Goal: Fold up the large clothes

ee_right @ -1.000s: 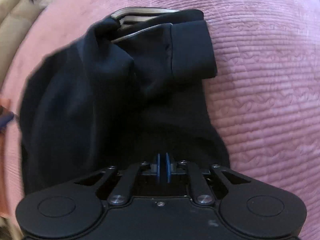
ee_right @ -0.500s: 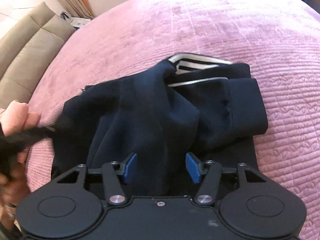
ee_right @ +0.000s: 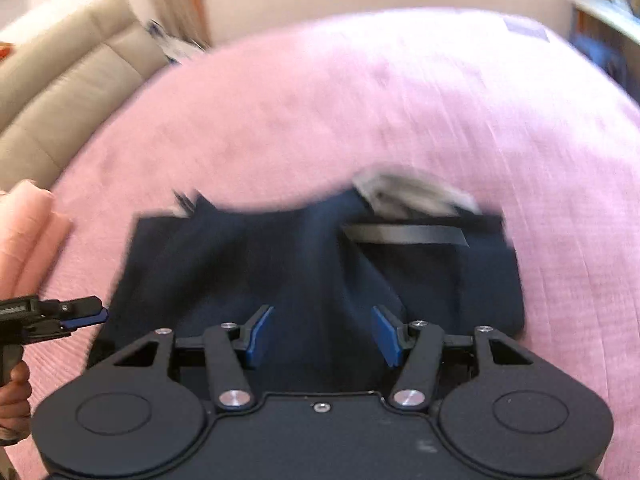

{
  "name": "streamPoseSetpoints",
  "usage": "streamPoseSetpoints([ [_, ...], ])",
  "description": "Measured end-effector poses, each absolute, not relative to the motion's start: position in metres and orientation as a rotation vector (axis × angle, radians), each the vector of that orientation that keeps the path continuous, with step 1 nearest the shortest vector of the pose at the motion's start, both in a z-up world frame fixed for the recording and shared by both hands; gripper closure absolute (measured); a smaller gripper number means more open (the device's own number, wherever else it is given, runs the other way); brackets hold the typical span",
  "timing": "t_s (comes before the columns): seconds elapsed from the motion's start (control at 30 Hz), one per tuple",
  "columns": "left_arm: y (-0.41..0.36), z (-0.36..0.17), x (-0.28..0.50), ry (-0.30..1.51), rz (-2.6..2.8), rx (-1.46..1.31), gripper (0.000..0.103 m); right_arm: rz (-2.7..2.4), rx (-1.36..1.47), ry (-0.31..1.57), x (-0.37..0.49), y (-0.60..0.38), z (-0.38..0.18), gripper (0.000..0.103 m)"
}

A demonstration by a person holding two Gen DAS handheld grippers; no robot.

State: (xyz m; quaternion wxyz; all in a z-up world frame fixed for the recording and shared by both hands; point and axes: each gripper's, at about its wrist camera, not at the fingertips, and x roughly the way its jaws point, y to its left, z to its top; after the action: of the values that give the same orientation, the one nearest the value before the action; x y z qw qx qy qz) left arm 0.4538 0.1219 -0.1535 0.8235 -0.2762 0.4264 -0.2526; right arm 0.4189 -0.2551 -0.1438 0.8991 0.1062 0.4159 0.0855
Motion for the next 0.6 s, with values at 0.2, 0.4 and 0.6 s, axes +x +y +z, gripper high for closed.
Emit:
streamPoseSetpoints([
  [0.2, 0.039, -0.155, 0.464, 0.925, -0.678, -0.501, 0.06, 0.131, 0.096, 1.0, 0.448, -0.22, -0.196, 0.039],
  [0.4, 0.049, -0.216, 0.444, 1.106, -0.518, -0.454, 0.099, 0.145, -0.036, 1.115, 0.406, -0.239, -0.221, 0.064],
  [0.6, 0.055, -0.176, 0.412, 1.053, -0.554, -0.503, 0.079, 0.154, 0.144, 1.07, 0.388, -0.257, -0.183, 0.053],
])
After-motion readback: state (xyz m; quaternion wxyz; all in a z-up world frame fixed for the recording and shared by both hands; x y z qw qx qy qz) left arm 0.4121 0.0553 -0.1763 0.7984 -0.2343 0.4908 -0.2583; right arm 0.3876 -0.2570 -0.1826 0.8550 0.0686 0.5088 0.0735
